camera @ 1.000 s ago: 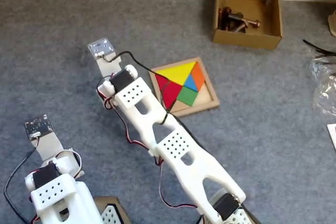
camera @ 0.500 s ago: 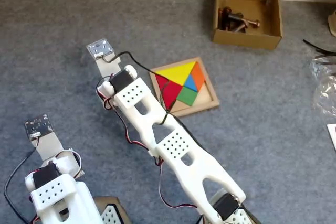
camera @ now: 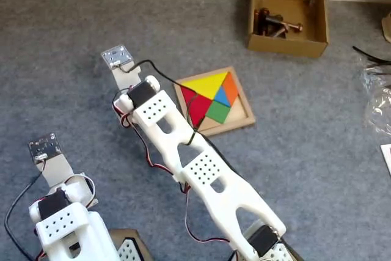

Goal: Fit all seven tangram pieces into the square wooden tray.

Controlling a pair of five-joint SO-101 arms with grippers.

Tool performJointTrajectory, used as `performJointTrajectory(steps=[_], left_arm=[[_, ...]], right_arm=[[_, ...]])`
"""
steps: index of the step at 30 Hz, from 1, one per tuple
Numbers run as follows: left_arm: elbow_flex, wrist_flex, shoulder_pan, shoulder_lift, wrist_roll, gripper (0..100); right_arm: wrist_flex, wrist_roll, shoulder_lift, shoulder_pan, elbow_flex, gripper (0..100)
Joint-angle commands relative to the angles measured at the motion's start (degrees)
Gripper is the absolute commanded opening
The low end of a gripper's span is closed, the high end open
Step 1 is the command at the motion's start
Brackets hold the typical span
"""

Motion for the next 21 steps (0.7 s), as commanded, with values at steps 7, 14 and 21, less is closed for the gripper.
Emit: performJointTrajectory(steps=[7, 14, 21], left_arm=[[0.0, 0.6, -0.8, -0.2, 0.4, 0], [0.0, 0.6, -0.8, -0.2, 0.4, 0], [0.0, 0.6, -0.8, -0.2, 0.4, 0]], right_arm=[[3.0, 0.7, -1.5, -0.9, -4.1, 6.2], [8.7, 0.7, -1.6, -0.8, -4.1, 6.3], [10.3, 0.7, -1.5, -0.5, -4.0, 6.3]])
